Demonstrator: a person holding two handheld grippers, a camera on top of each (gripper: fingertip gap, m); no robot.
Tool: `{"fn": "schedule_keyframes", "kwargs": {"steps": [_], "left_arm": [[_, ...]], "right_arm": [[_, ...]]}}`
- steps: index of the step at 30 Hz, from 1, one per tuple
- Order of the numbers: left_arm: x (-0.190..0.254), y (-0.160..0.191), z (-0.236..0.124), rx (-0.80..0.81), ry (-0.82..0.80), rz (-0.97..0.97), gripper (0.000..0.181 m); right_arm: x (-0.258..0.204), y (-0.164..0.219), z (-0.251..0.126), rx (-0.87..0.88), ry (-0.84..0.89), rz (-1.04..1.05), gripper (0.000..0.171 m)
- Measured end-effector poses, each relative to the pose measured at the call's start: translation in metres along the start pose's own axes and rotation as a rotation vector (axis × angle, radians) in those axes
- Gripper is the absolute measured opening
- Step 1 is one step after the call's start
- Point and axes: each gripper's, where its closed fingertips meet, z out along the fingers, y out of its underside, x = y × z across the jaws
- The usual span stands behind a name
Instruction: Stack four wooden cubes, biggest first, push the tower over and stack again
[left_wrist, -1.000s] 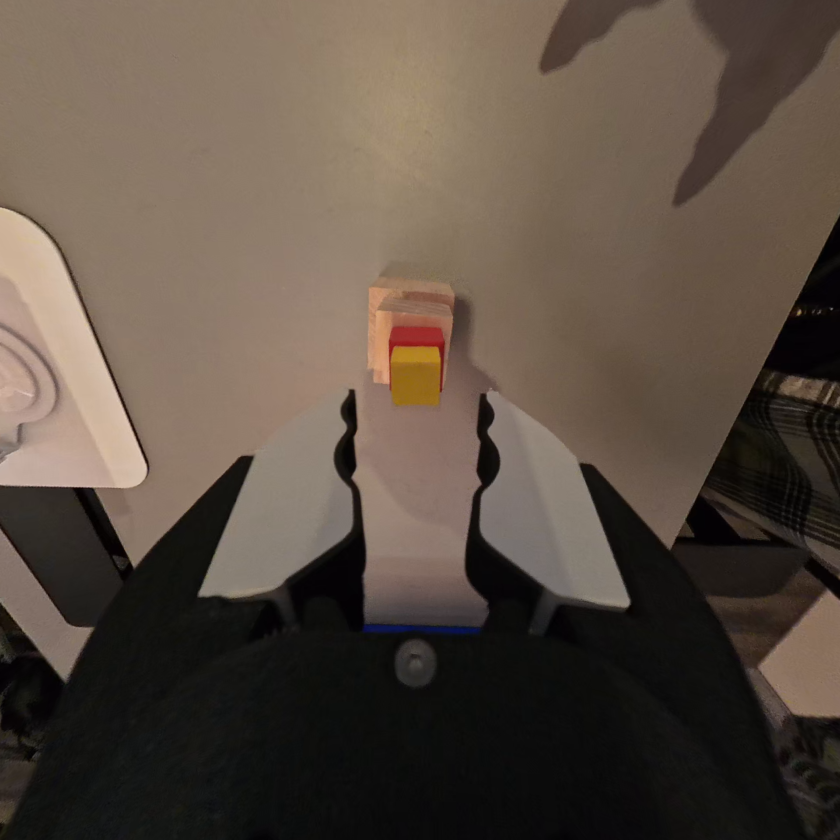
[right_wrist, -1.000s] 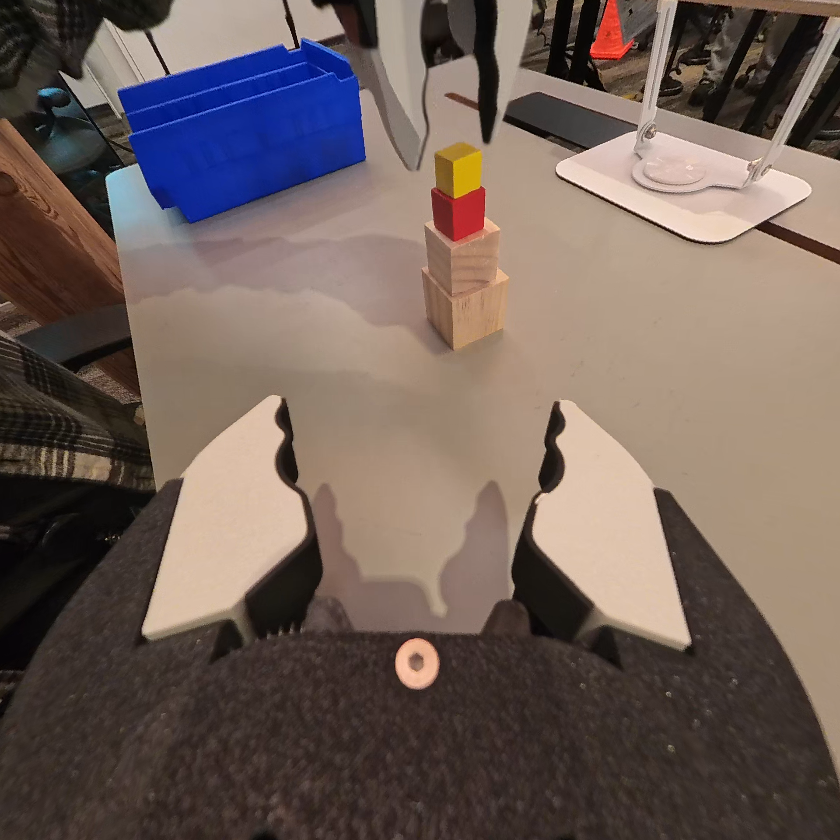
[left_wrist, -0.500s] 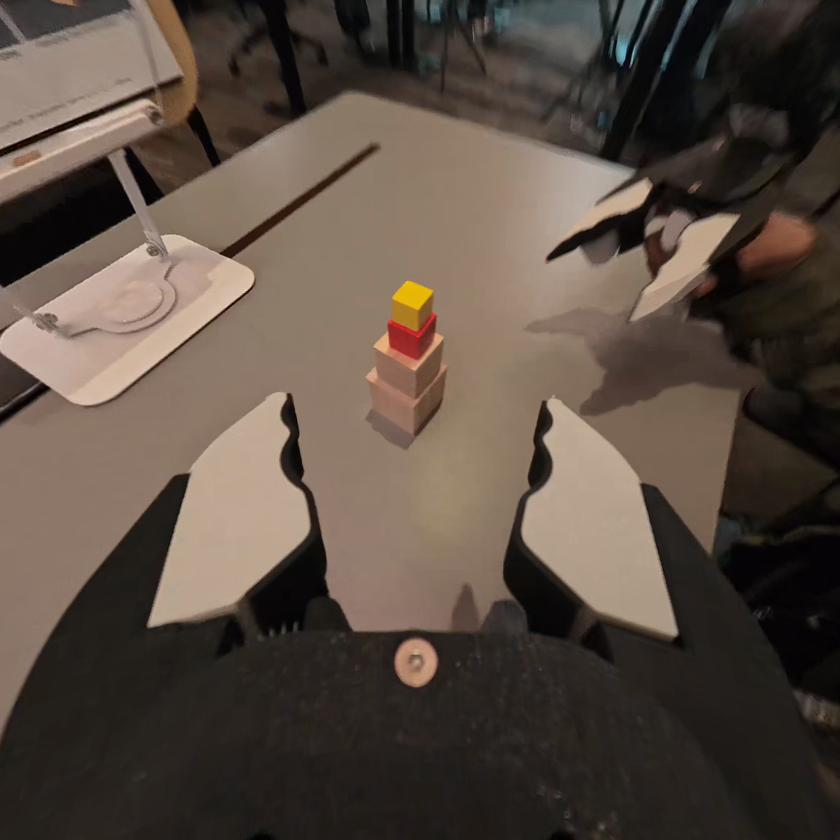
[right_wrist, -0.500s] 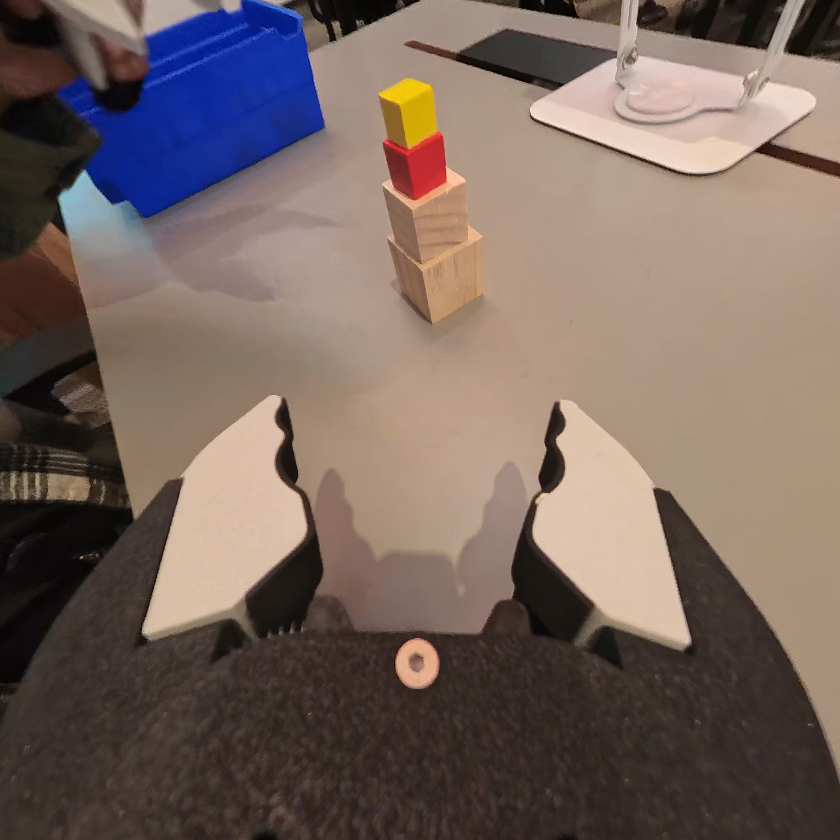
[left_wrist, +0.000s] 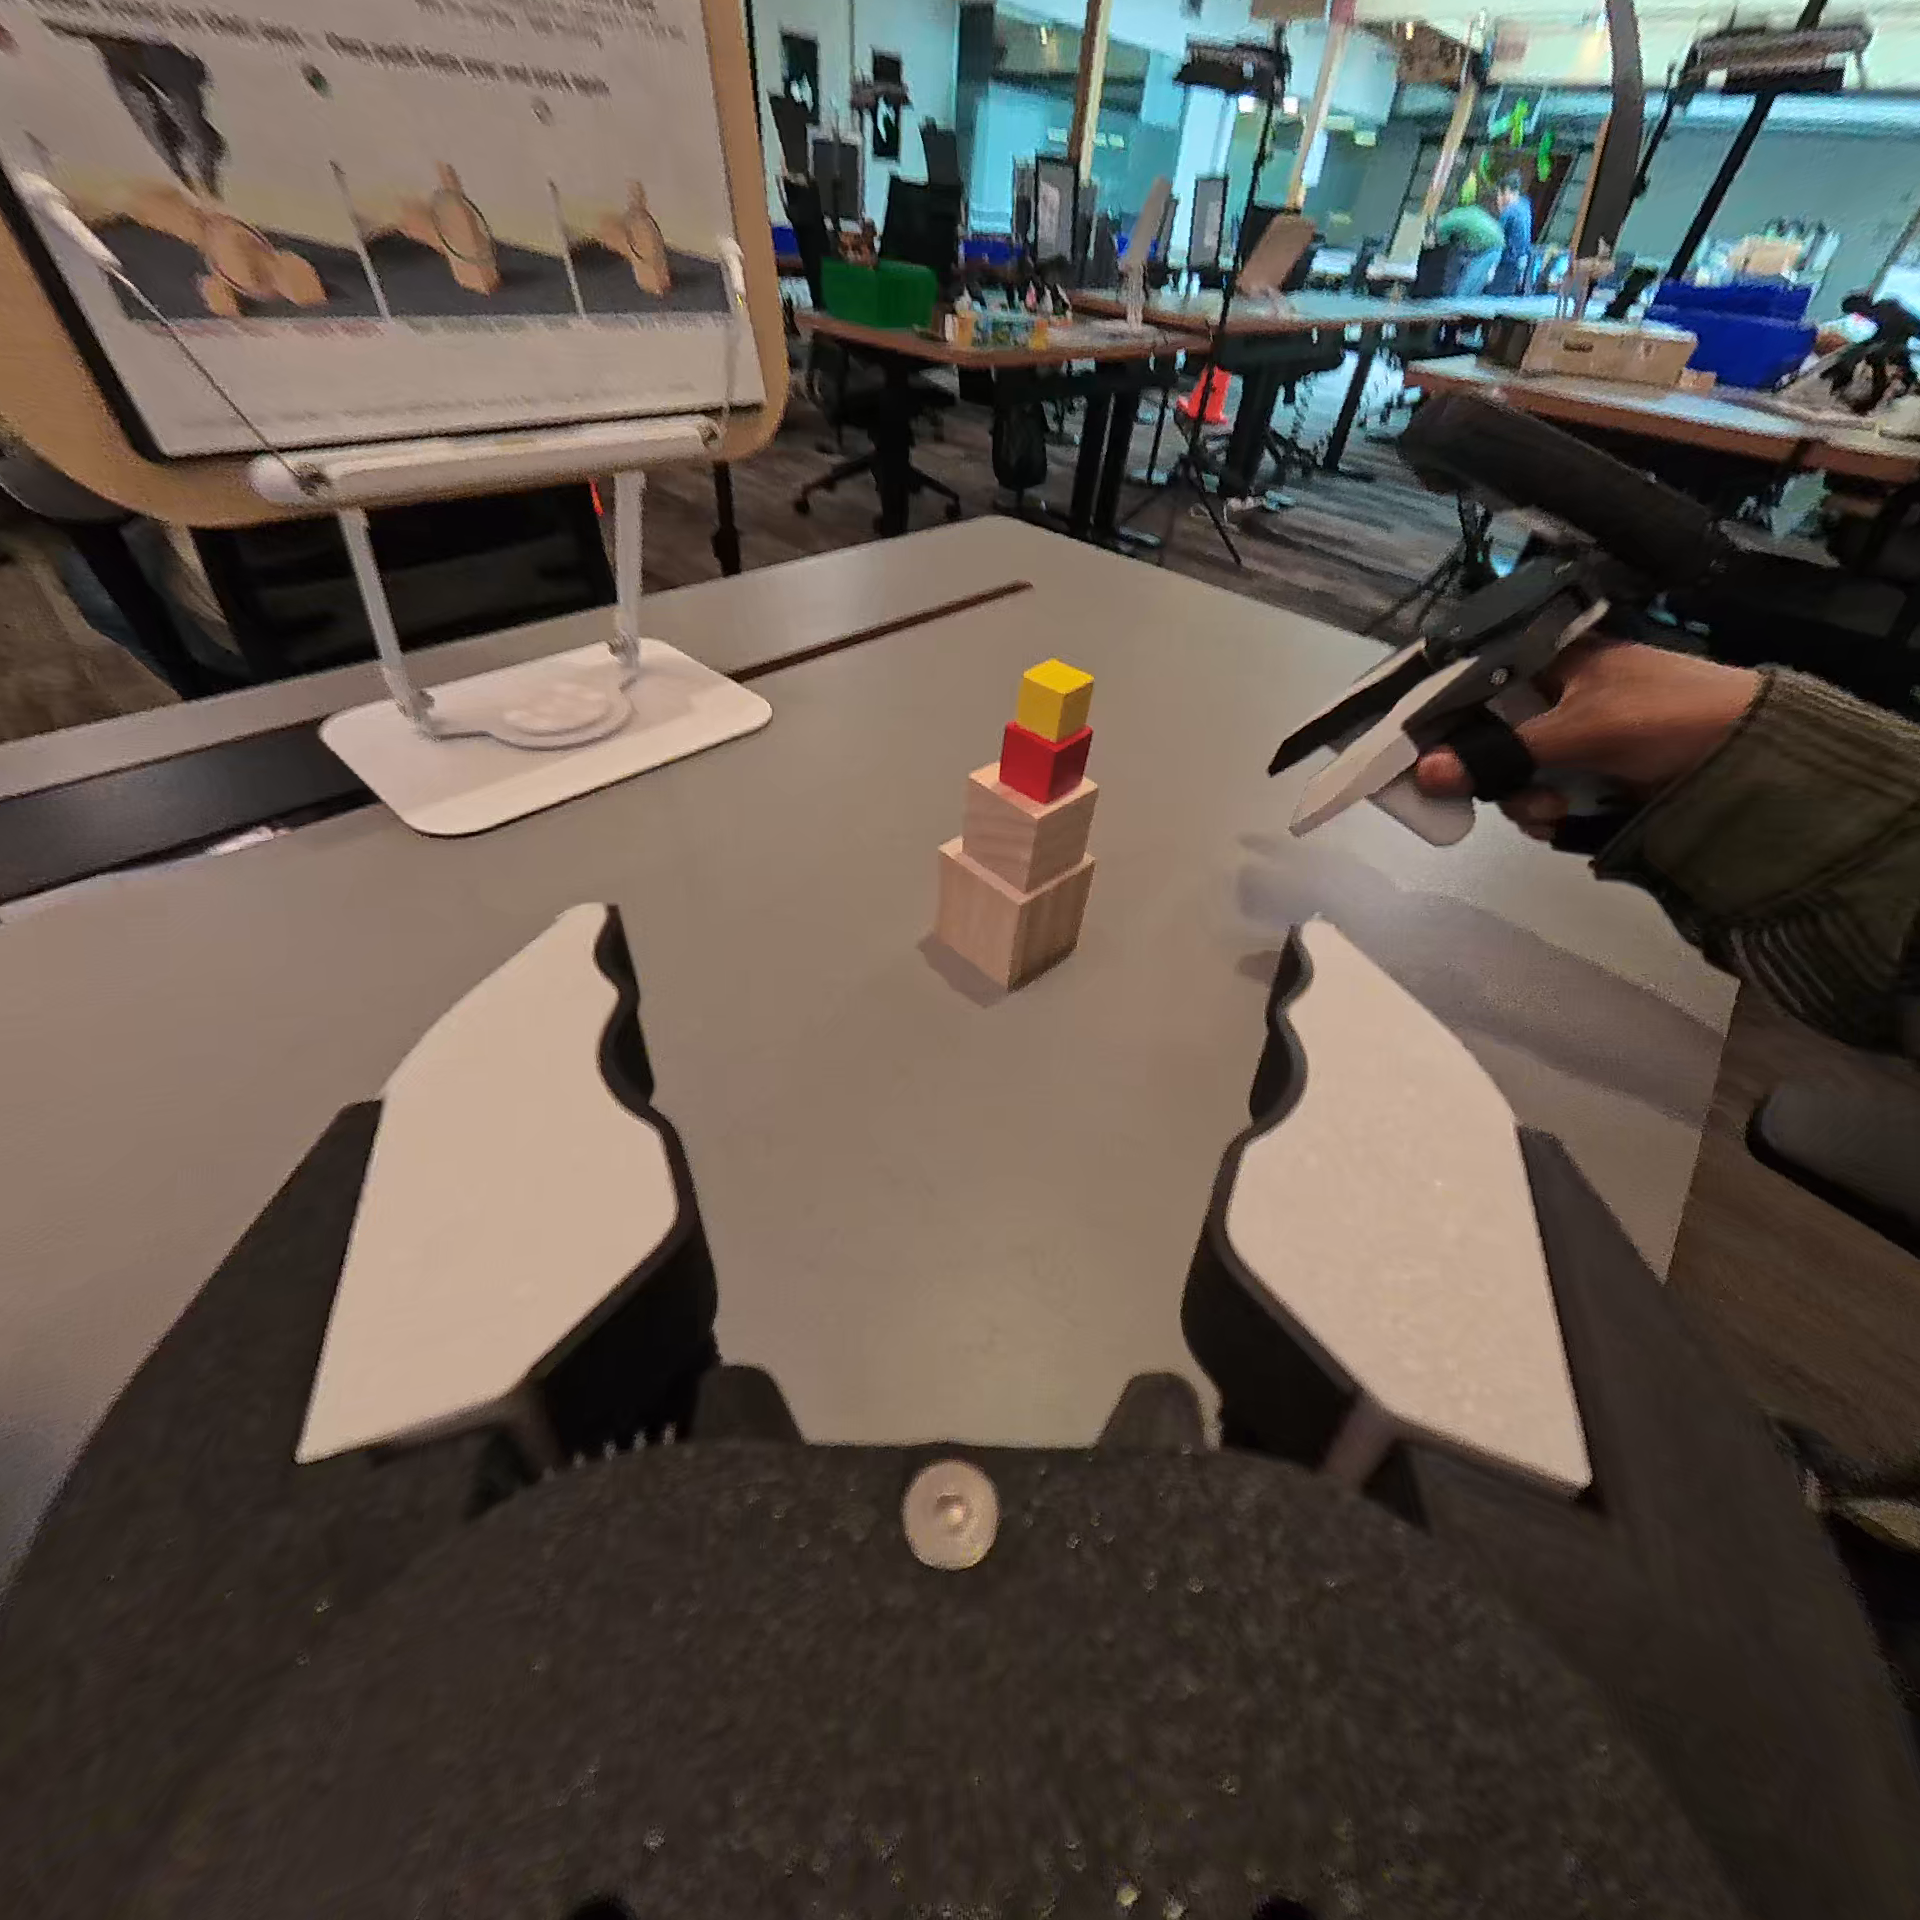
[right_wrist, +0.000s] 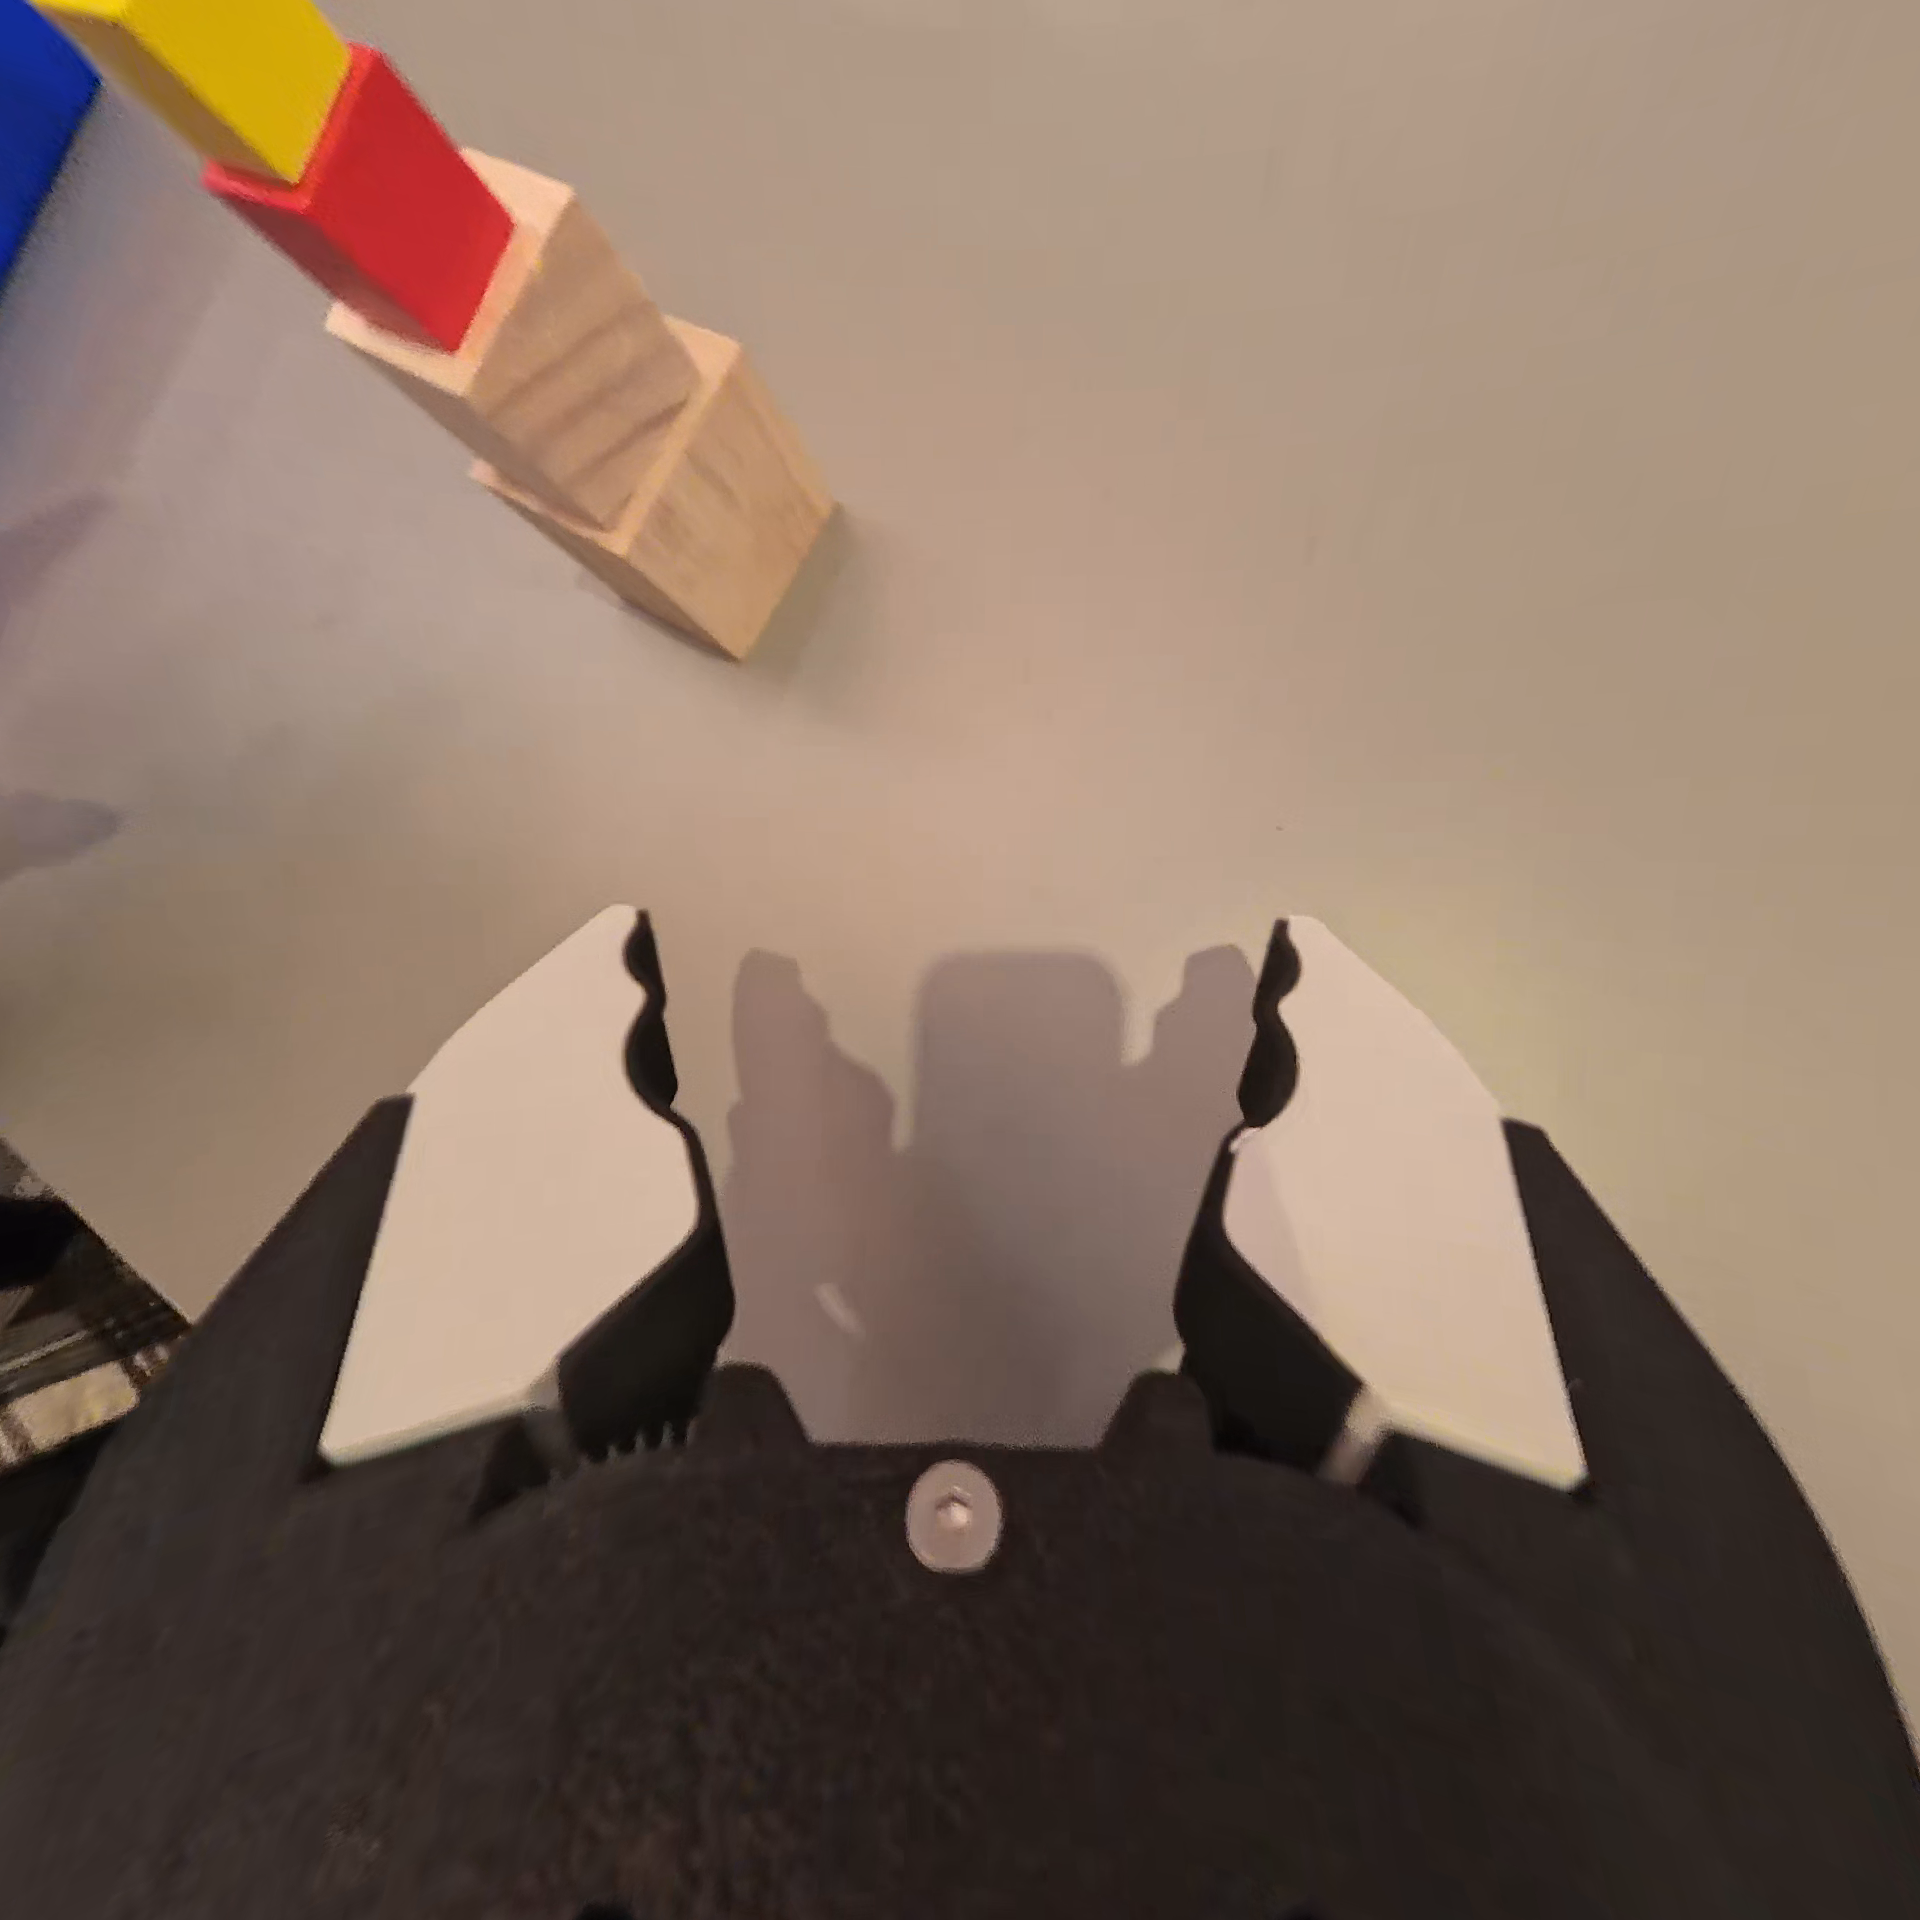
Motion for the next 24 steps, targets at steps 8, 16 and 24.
{"fn": "schedule_keyframes", "kwargs": {"steps": [8,16,24], "left_arm": [[-0.003,-0.032,-0.047,0.092,-0.037,0.025,0.109],[0.008,-0.059,-0.087,0.188,-0.017,0.051,0.102],[0.009,-0.063,-0.098,0.212,0.007,0.058,0.099]], "right_arm": [[-0.014,-0.023,0.003,-0.087,-0.003,0.051,0.024],[-0.025,-0.036,0.031,-0.237,-0.034,0.198,0.000],[-0.036,-0.045,0.043,-0.287,-0.041,0.413,0.000]]}}
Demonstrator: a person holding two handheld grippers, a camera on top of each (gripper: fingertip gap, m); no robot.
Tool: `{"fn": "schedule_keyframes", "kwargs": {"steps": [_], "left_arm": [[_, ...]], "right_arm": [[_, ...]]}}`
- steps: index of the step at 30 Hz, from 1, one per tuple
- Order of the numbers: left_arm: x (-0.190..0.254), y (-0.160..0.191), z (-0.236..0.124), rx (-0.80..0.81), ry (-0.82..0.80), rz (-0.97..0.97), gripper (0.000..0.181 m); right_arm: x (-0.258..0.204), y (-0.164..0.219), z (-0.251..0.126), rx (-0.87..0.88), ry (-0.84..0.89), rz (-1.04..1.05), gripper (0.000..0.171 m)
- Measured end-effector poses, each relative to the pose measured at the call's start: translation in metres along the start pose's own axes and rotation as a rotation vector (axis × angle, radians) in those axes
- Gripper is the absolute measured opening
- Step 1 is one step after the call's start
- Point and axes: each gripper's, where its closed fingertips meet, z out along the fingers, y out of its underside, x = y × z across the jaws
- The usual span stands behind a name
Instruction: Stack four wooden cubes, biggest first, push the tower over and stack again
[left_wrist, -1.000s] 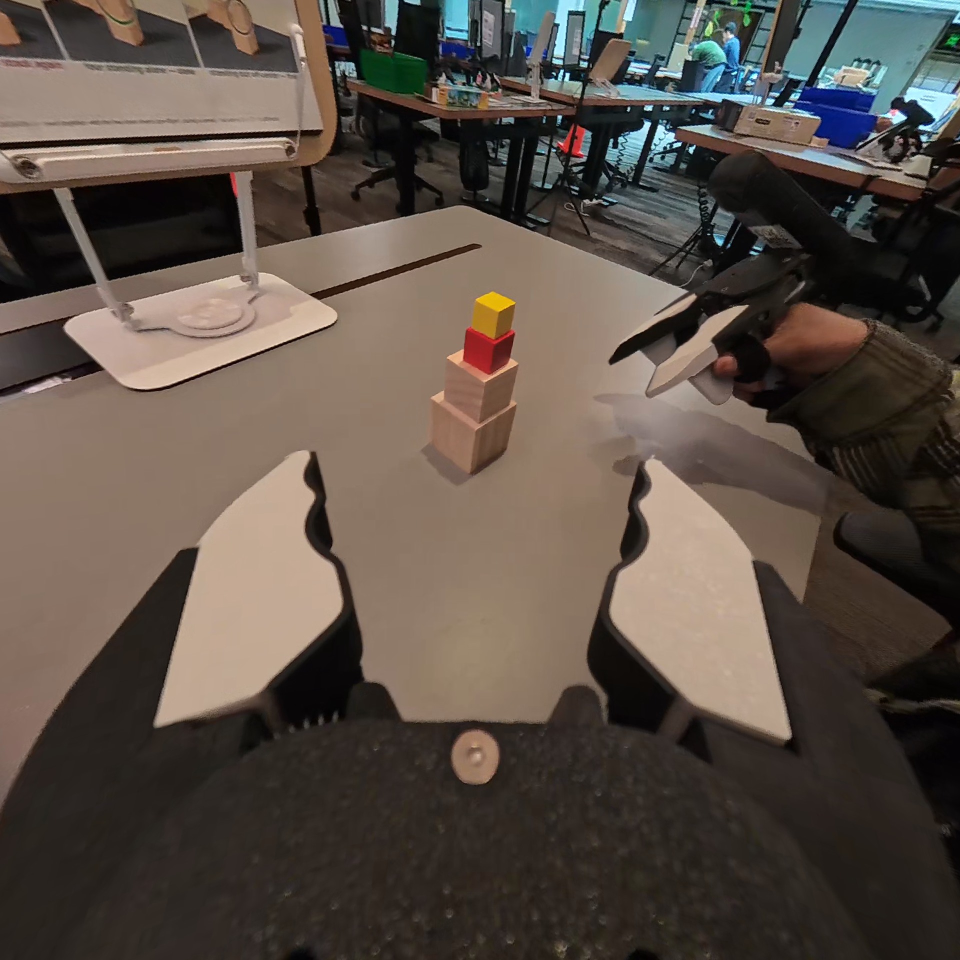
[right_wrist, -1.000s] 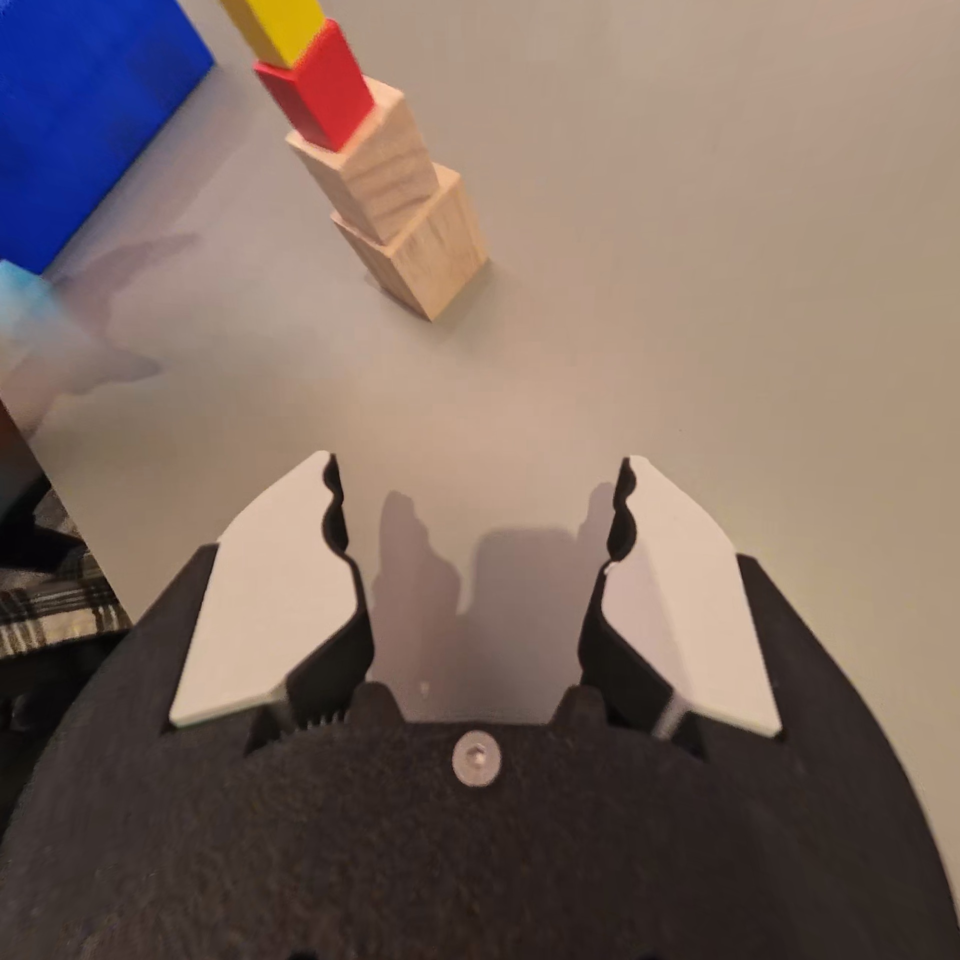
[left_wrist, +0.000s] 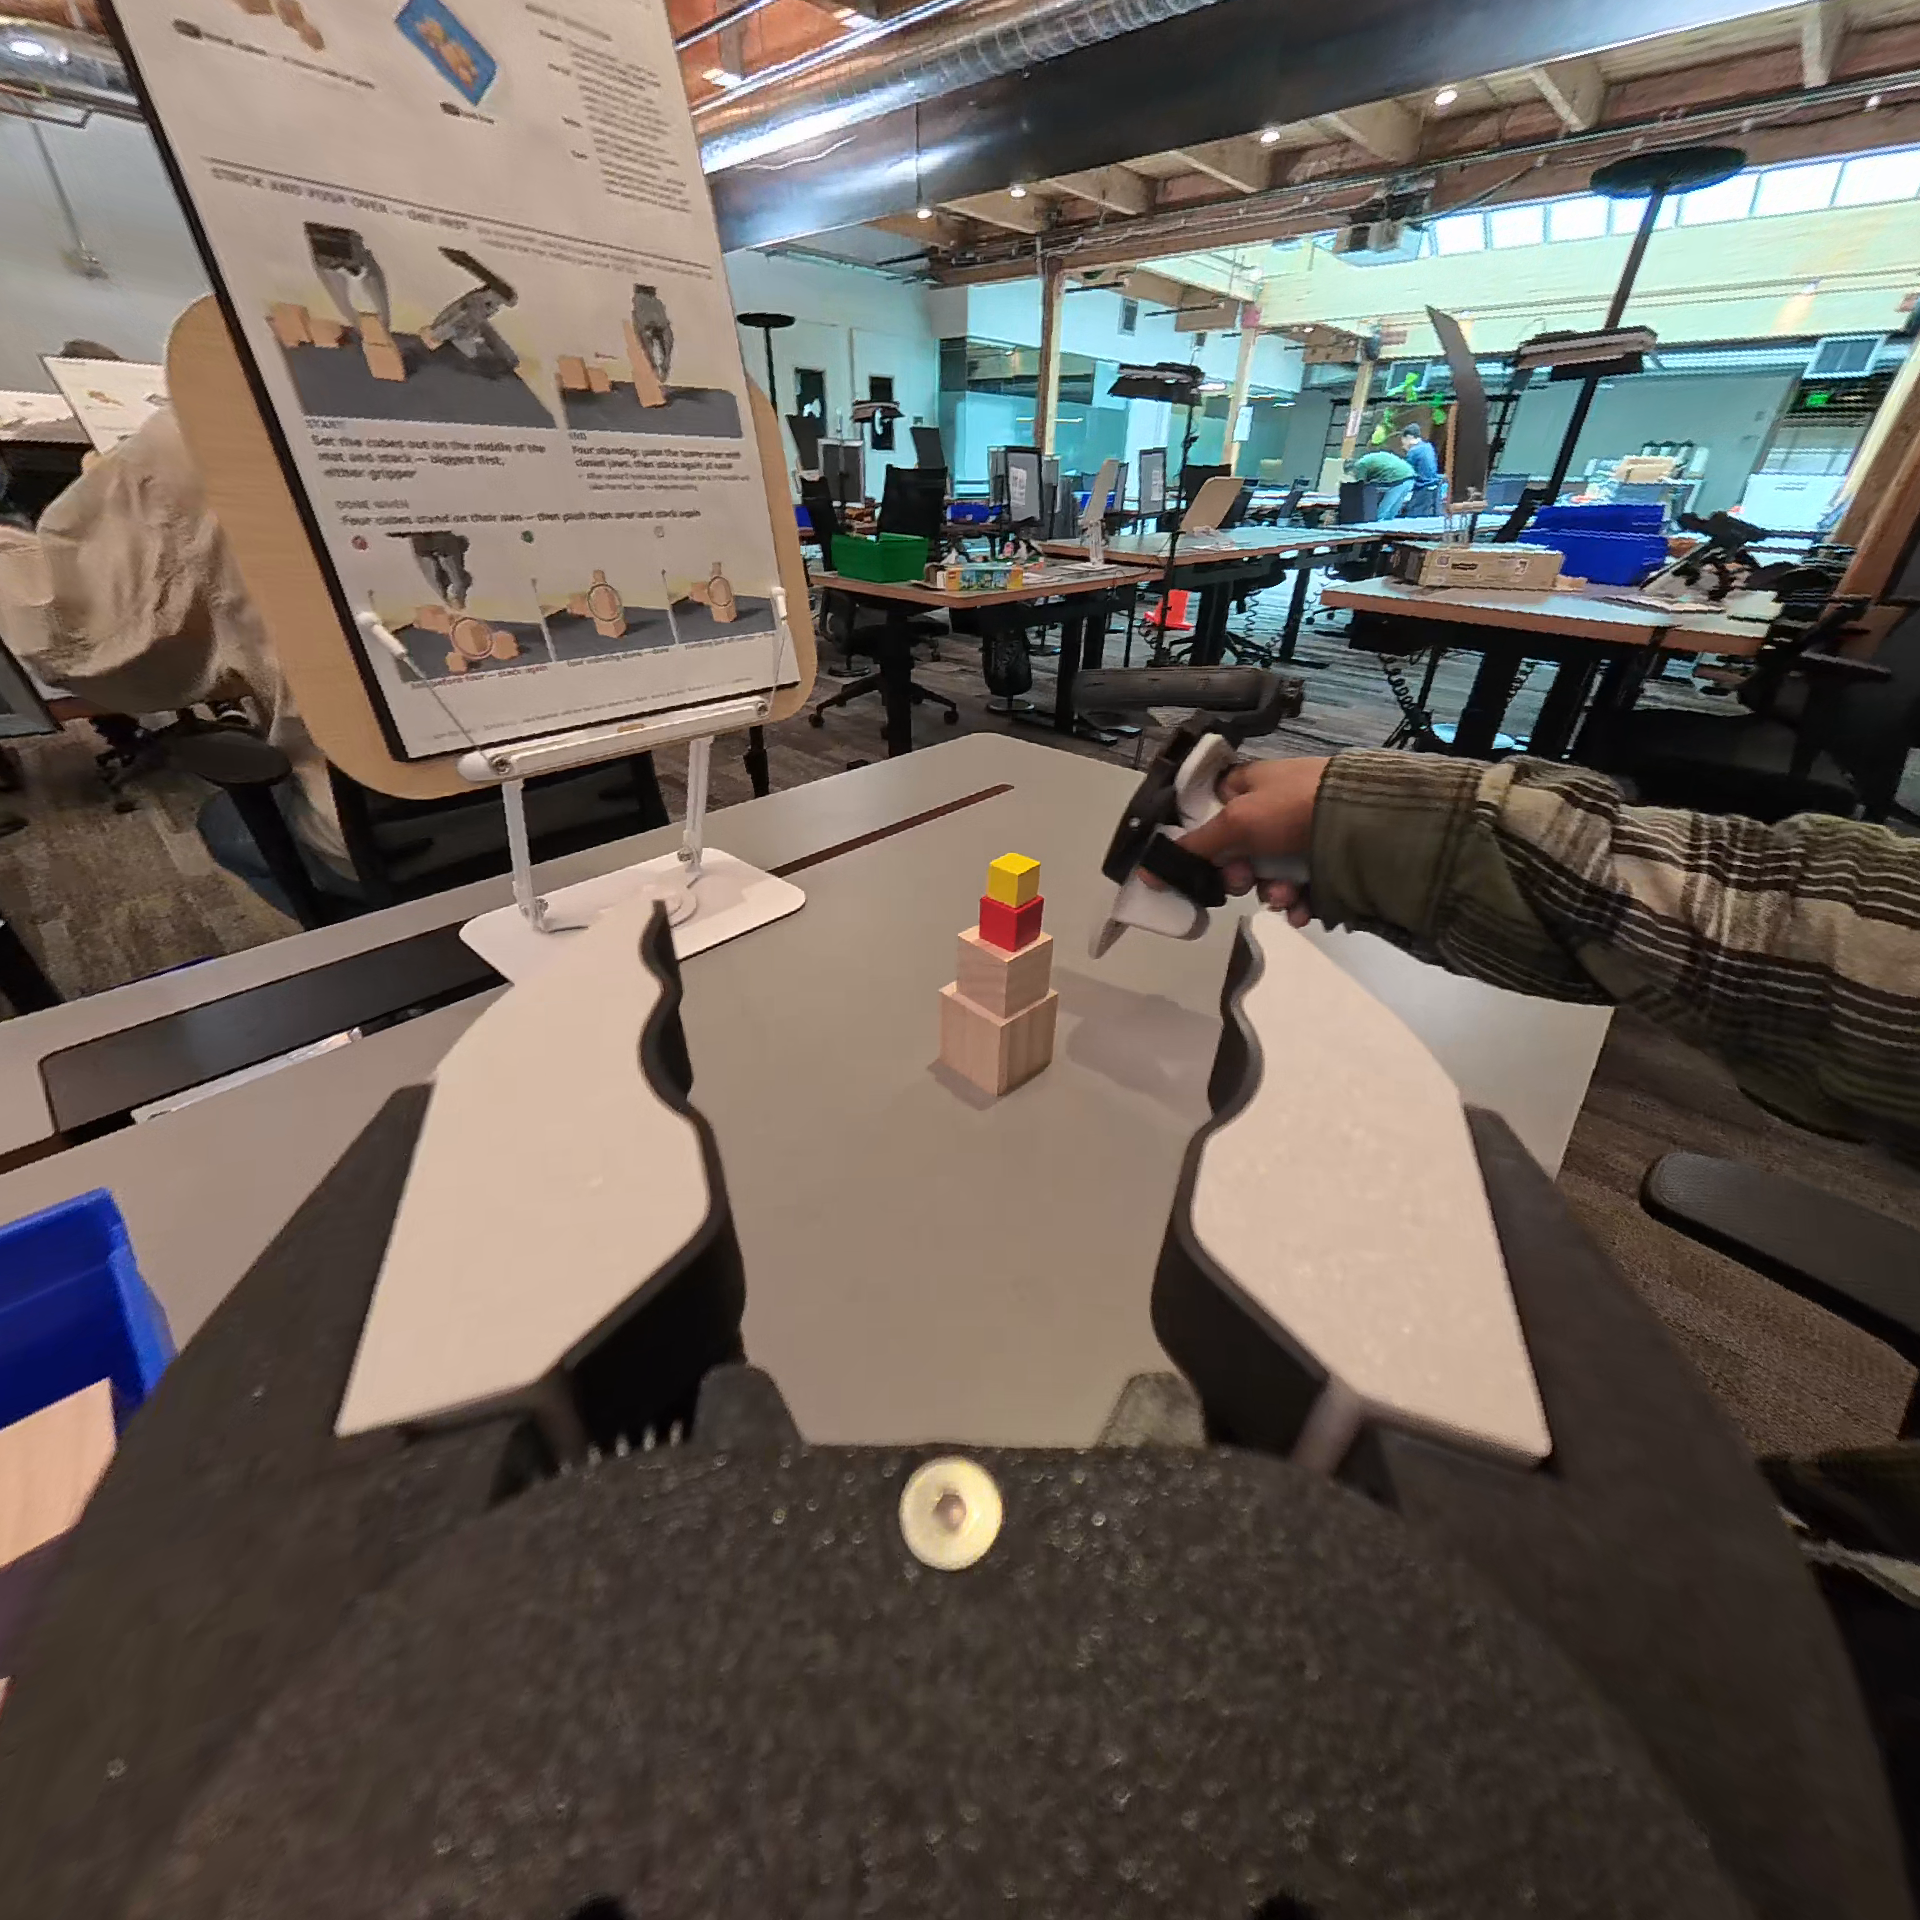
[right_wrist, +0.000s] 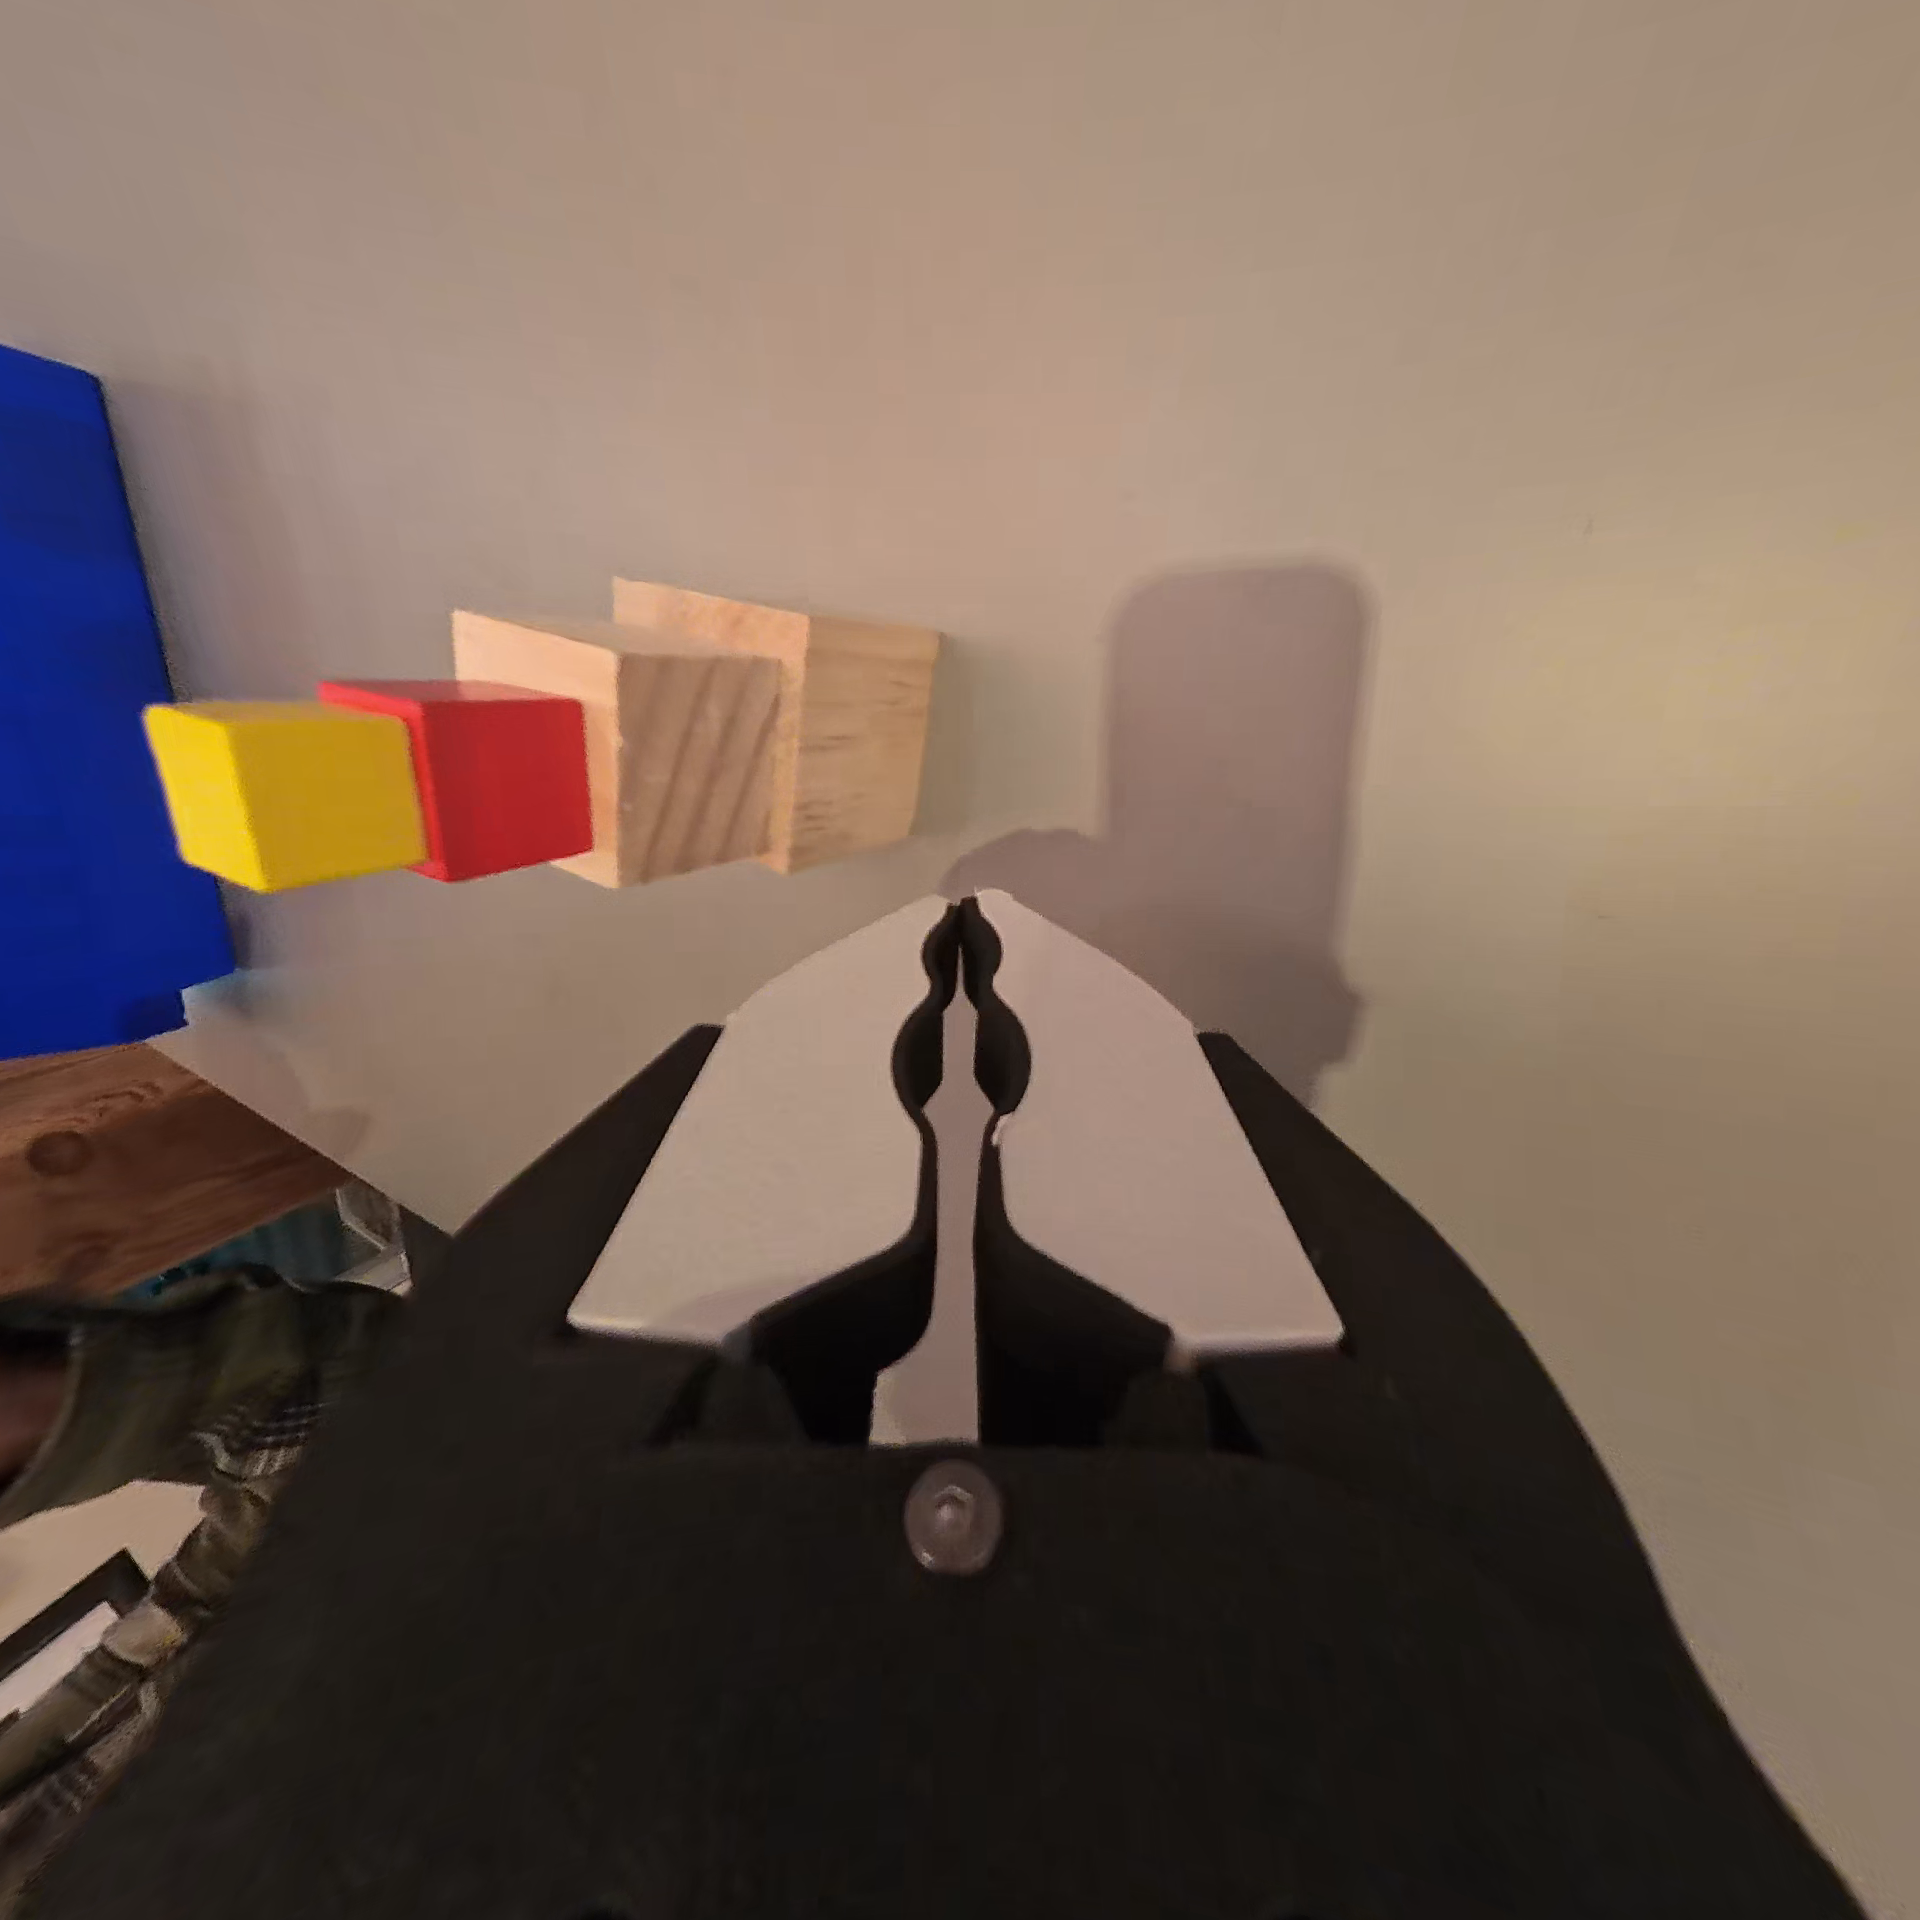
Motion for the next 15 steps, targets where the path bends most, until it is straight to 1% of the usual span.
{"fn": "schedule_keyframes", "kwargs": {"steps": [4,8,10,15], "left_arm": [[0.000,0.001,0.002,-0.007,0.000,0.011,0.097],[-0.002,0.009,0.006,-0.039,-0.010,0.012,0.097],[-0.004,0.012,0.008,-0.049,-0.011,0.009,0.097],[-0.005,0.021,0.014,-0.077,-0.002,-0.001,0.097]], "right_arm": [[-0.009,-0.007,0.004,0.001,0.034,0.008,0.000],[-0.028,-0.011,0.017,-0.028,0.029,-0.020,0.000],[-0.042,-0.011,0.025,-0.051,0.013,-0.047,0.000],[-0.083,-0.016,0.032,-0.046,-0.023,-0.153,0.000]]}}
